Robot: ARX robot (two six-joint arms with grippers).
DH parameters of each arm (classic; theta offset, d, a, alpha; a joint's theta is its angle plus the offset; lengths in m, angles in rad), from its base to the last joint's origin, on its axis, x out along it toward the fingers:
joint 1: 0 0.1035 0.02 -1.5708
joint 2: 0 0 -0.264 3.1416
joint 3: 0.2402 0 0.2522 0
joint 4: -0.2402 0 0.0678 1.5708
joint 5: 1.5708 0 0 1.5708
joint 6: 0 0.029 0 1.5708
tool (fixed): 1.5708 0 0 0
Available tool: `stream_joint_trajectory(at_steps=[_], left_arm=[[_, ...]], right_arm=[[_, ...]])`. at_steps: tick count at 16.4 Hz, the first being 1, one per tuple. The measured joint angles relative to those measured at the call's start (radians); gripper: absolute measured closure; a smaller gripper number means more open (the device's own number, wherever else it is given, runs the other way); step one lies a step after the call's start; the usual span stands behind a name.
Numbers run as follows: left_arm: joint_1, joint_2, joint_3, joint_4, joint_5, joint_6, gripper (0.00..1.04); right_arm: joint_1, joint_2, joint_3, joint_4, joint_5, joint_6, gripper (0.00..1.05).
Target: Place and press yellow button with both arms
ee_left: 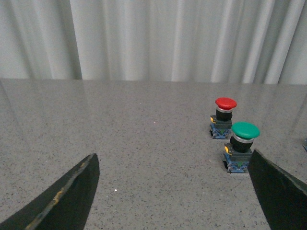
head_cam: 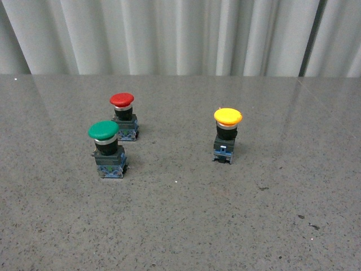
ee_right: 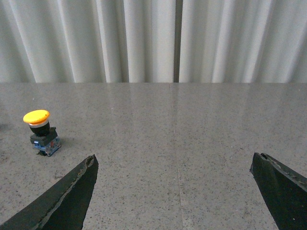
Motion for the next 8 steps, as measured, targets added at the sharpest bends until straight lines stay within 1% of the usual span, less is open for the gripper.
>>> stream_joint_trajectory(at_steps=[1, 4, 5, 6, 7, 8], left_arm=[[0.000, 0.000, 0.000, 0.000, 0.000, 0.000, 0.05], [0.000, 0.000, 0.000, 0.000, 0.000, 0.000, 0.07], [0.000, 0.000, 0.000, 0.000, 0.000, 0.000, 0.07], [0.000, 0.000, 0.000, 0.000, 0.000, 0.000, 0.07], [0.000, 0.000, 0.000, 0.001, 0.001, 0.000, 0.07], [0.000, 0.000, 0.000, 0.000, 0.000, 0.000, 0.07]], right_arm=[[0.000, 0.000, 0.000, 0.000, 0.000, 0.000, 0.07], [0.000, 0.000, 0.000, 0.000, 0.000, 0.000, 0.07], [-0.004, 0.002, 0.001, -0.011, -0.015, 0.006, 0.07], [-0.065, 0.062, 0.023, -0.055, -0.164, 0.040, 0.07], [-0.086, 0.141, 0.042, -0.017, -0.226, 0.065, 0.07], [-0.069, 0.260, 0.087, 0.084, -0.289, 0.082, 0.07]])
